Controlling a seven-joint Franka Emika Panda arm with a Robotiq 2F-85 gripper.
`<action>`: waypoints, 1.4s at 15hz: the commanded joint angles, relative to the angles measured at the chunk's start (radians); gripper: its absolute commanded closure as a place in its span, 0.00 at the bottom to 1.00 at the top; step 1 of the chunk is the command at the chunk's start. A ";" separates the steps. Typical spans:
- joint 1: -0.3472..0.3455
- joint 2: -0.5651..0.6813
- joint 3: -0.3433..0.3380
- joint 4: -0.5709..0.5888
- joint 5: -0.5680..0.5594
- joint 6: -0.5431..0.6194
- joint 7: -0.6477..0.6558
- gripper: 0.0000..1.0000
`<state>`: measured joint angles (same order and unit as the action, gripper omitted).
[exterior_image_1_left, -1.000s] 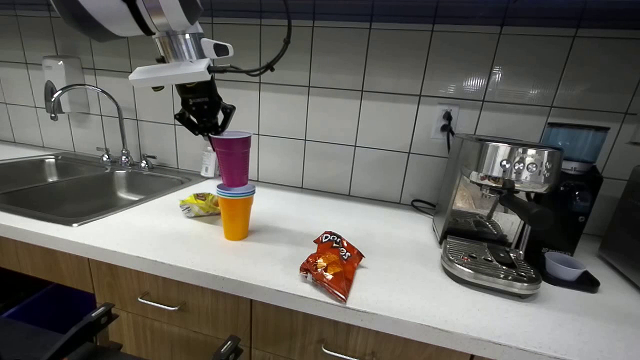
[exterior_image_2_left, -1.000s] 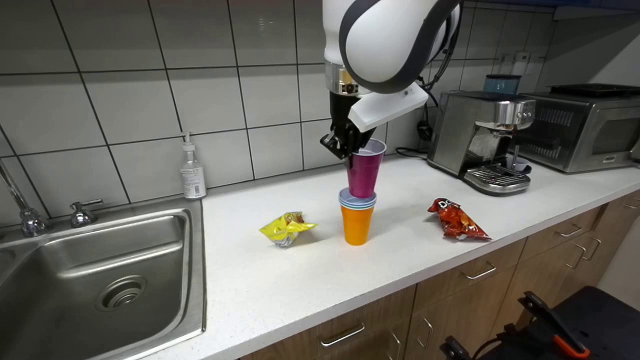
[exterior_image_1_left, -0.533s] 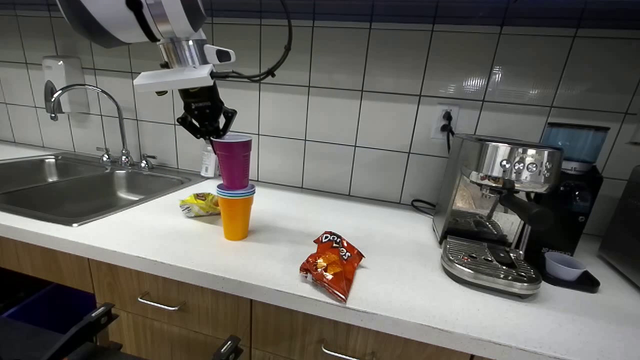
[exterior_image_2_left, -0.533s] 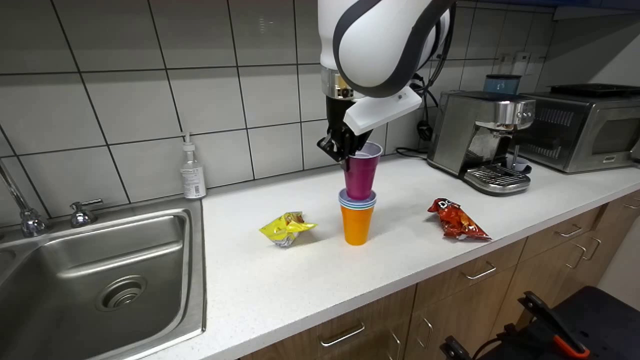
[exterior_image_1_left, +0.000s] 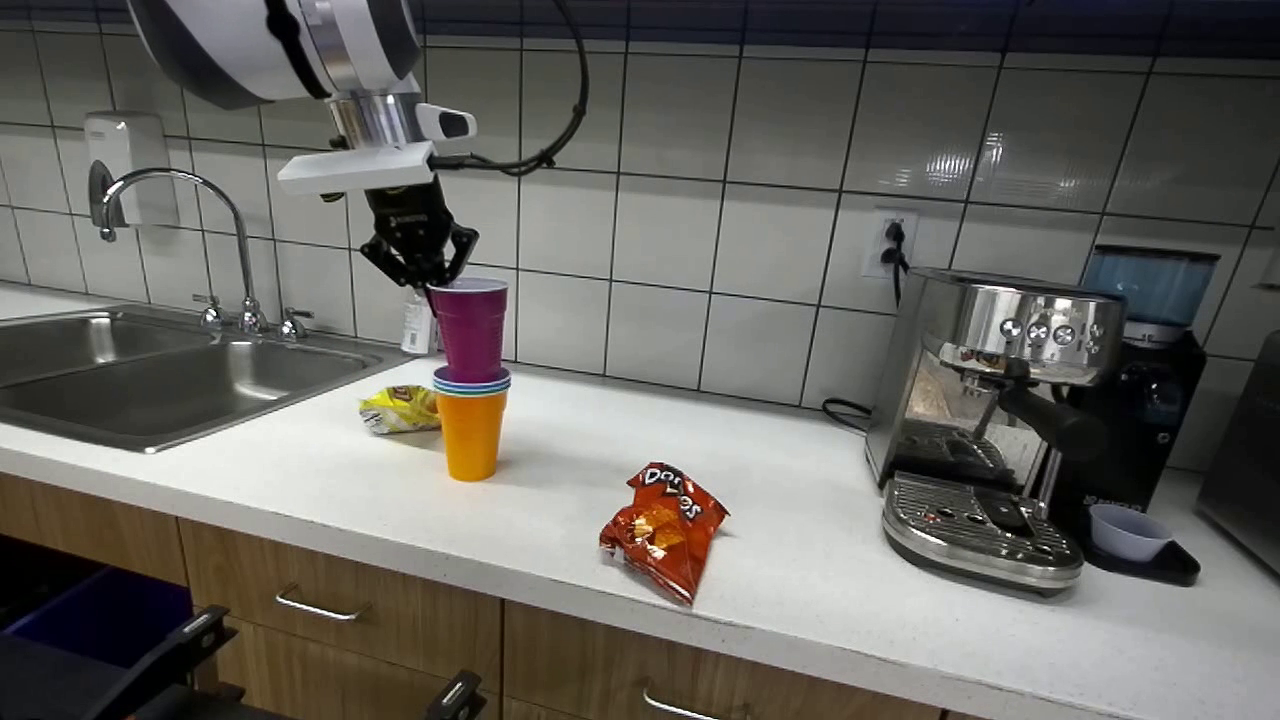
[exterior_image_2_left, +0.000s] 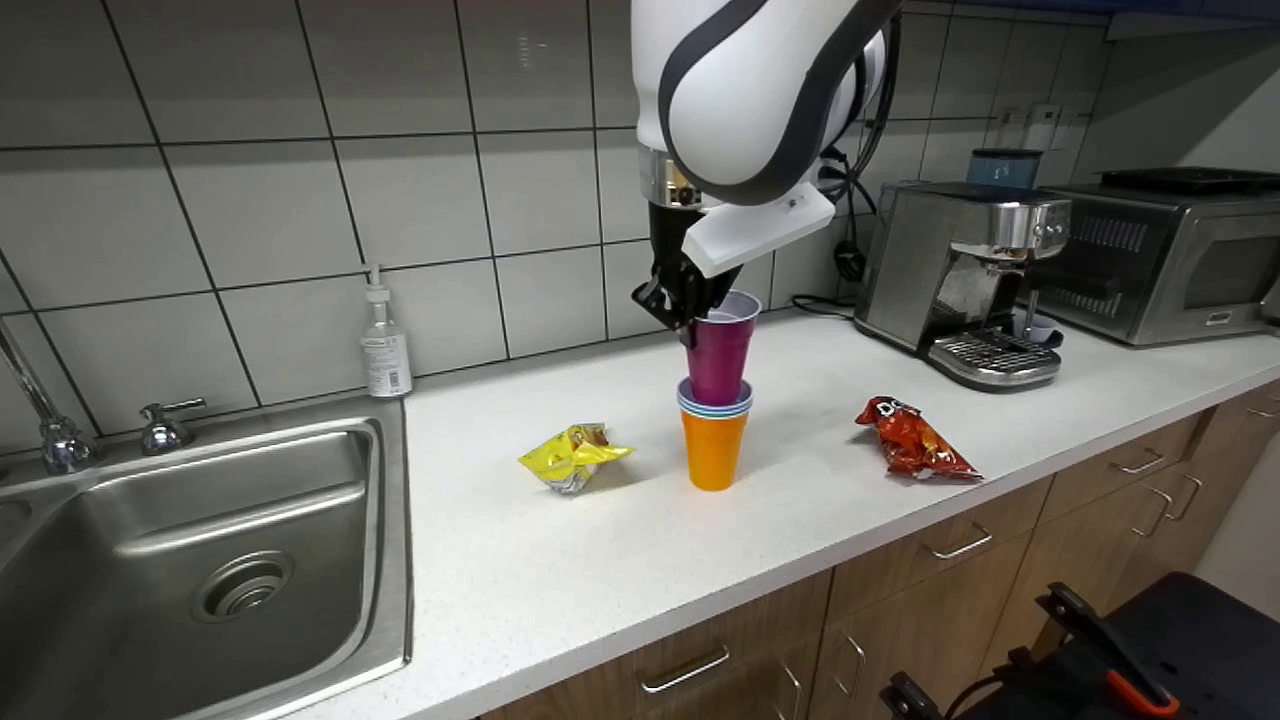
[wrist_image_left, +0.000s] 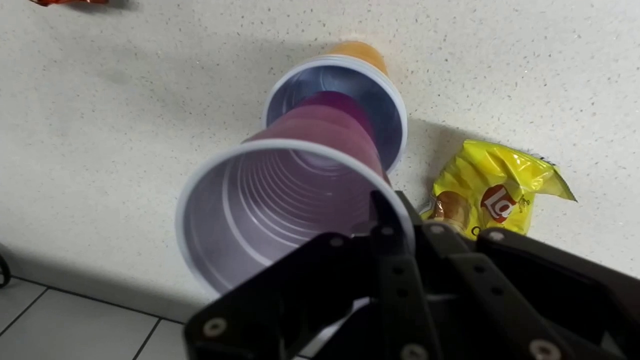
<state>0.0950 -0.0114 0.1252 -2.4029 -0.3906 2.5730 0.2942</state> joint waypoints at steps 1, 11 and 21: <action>0.001 0.022 -0.009 0.031 -0.013 -0.021 -0.010 0.99; 0.007 0.046 -0.017 0.037 0.010 -0.015 -0.040 0.64; 0.006 0.040 -0.019 0.037 0.012 -0.011 -0.045 0.00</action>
<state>0.0958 0.0293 0.1145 -2.3815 -0.3880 2.5737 0.2773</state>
